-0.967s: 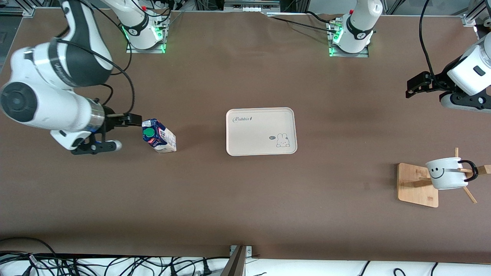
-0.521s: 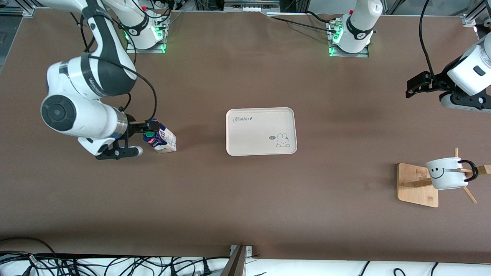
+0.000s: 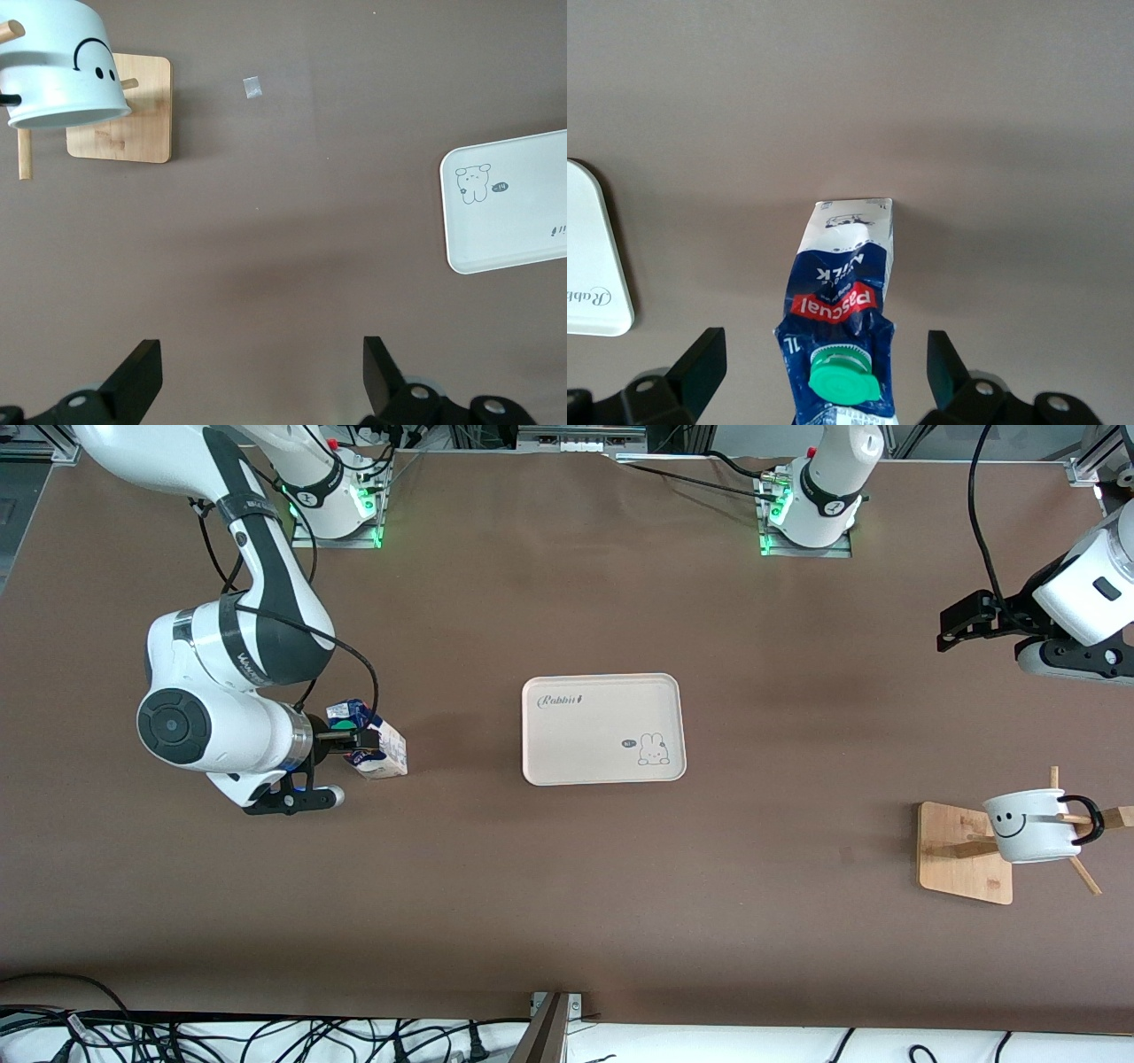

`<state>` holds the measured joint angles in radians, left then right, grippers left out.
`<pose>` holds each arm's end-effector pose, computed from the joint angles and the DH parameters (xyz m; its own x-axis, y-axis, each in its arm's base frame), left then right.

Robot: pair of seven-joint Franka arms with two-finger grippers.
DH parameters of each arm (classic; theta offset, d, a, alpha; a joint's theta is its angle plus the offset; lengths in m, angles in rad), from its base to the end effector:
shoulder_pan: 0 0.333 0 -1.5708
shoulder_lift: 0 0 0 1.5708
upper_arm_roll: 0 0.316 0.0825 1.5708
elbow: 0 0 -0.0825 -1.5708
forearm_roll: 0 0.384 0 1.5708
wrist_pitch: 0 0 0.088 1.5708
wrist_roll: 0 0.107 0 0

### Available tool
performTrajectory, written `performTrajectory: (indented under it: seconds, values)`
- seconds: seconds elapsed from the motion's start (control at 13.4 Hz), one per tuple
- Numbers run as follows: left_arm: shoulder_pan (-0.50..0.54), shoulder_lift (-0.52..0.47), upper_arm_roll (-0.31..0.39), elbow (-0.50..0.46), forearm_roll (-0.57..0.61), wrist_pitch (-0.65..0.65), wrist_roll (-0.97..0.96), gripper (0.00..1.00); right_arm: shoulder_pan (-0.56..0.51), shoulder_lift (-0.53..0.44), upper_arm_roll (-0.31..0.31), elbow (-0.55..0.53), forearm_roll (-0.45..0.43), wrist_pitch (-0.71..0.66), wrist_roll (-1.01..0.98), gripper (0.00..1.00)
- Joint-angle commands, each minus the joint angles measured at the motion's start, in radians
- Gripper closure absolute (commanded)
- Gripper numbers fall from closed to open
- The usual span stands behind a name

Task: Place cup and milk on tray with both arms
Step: 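Close the right gripper on the milk carton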

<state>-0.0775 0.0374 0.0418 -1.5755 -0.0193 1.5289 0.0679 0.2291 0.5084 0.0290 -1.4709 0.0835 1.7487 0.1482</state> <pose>0.5596 -0.0226 0.5980 0.9912 -0.1040 -0.0825 -0.1024 -0.9945 0.0234 0.6490 0.1760 0.3683 0.9668 0.0878 -0.2400 0.0766 -0.9955 -0.0558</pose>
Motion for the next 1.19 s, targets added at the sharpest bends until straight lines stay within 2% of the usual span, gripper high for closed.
performTrajectory:
  seconds: [0.0, 0.37, 1.12]
  values:
    - [0.005, 0.013, -0.002, 0.031, 0.009, -0.016, 0.021, 0.0, 0.002, -0.01, -0.001, -0.005, -0.004, -0.035, -0.022, 0.0]
    - [0.005, 0.013, -0.002, 0.029, 0.007, -0.018, 0.021, 0.0, 0.003, -0.016, -0.003, -0.002, -0.004, -0.136, -0.044, 0.0]
    - [0.004, 0.013, -0.003, 0.031, 0.009, -0.021, 0.009, 0.0, 0.007, 0.031, -0.004, -0.005, -0.014, -0.135, -0.044, 0.0]
